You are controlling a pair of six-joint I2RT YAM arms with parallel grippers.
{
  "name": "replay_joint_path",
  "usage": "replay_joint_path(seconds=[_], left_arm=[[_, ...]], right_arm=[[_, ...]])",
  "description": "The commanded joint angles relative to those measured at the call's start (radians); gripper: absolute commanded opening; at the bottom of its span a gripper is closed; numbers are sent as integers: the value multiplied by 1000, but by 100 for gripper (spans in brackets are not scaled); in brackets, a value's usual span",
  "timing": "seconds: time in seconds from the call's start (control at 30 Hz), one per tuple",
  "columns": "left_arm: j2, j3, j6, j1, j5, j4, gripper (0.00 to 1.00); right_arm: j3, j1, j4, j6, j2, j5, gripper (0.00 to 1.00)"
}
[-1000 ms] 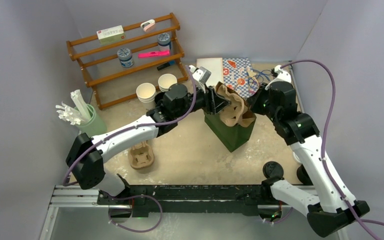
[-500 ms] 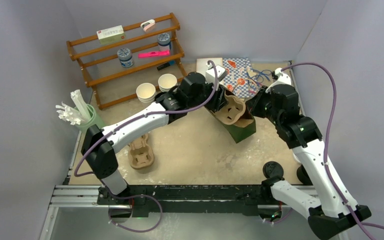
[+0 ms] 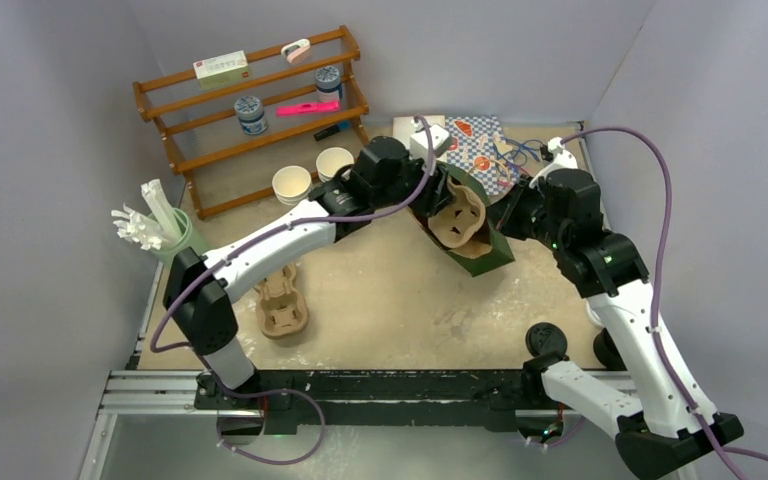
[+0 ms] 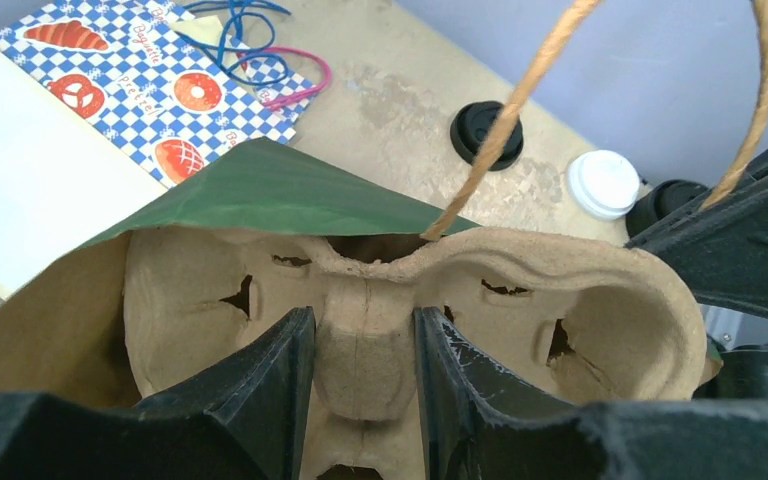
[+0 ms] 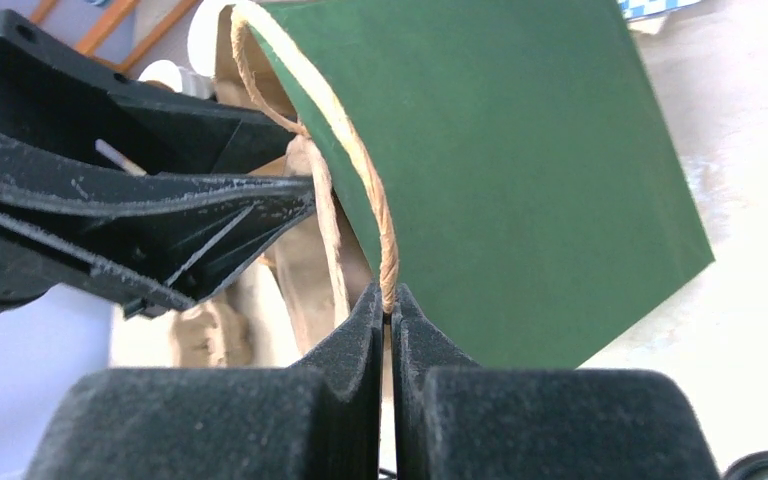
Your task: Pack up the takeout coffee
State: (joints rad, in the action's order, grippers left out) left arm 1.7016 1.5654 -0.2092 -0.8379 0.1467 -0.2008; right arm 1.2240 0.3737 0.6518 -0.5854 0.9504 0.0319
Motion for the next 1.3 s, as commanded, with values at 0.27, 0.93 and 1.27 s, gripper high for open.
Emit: replay_joint_path(seconds=[0.27, 0.93, 1.27], left_arm=[[-245, -237, 4, 76, 88, 302, 29], [-398, -198, 260, 74, -49, -293, 29], [-279, -182, 391, 42, -39, -253, 29]], right_arm=[[71, 4, -15, -250, -23, -228, 2], [-31, 4, -40, -474, 32, -368, 0], [-16, 4, -35, -393, 63, -254, 12]])
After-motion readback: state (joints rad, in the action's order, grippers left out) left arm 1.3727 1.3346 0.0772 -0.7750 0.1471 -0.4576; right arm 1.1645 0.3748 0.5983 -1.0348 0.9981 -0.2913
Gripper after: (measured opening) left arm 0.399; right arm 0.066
